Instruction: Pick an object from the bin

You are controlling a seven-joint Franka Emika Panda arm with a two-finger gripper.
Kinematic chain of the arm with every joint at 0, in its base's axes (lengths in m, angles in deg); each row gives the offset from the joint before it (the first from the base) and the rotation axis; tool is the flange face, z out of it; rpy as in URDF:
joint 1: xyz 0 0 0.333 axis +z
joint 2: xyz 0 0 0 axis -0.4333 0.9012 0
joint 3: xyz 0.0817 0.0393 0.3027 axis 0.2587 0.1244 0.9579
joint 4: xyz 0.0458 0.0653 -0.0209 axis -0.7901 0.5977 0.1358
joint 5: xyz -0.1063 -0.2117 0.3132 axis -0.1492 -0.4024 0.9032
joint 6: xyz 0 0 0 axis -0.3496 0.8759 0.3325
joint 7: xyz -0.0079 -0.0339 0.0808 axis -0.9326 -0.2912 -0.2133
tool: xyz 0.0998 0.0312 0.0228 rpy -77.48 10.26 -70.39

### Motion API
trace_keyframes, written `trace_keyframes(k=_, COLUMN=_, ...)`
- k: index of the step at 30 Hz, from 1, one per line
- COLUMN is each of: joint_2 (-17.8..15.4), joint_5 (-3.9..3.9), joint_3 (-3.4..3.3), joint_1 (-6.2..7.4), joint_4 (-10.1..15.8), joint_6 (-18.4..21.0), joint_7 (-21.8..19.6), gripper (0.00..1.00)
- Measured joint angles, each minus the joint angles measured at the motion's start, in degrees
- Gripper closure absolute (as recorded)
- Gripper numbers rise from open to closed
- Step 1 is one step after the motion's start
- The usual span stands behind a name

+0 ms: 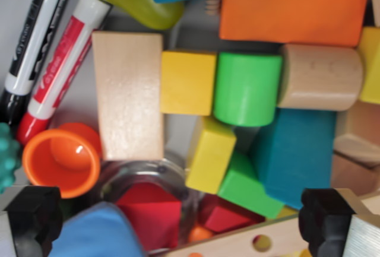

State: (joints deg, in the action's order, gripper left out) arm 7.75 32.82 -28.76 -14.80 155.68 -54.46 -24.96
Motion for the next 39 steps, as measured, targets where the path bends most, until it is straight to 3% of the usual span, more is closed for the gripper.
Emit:
trace_keyframes(k=11, joint_2=4.8, joint_5=0.49, joint_3=-0.6, joint_1=2.86, joint_4=-1.3, joint_6=-3.4, joint_7=-11.3, gripper=0.0)
trace_keyframes(k=23, joint_2=10.6, joint_5=0.54, joint_3=-0.6, joint_1=2.78, joint_4=-2.5, joint_6=-8.2, joint_7=-11.8, gripper=0.0)
trace_keyframes(k=39, joint_2=11.3, joint_5=0.57, joint_3=-0.57, joint_1=2.75, joint_4=-3.4, joint_6=-9.0, joint_7=-11.8, gripper=0.0)
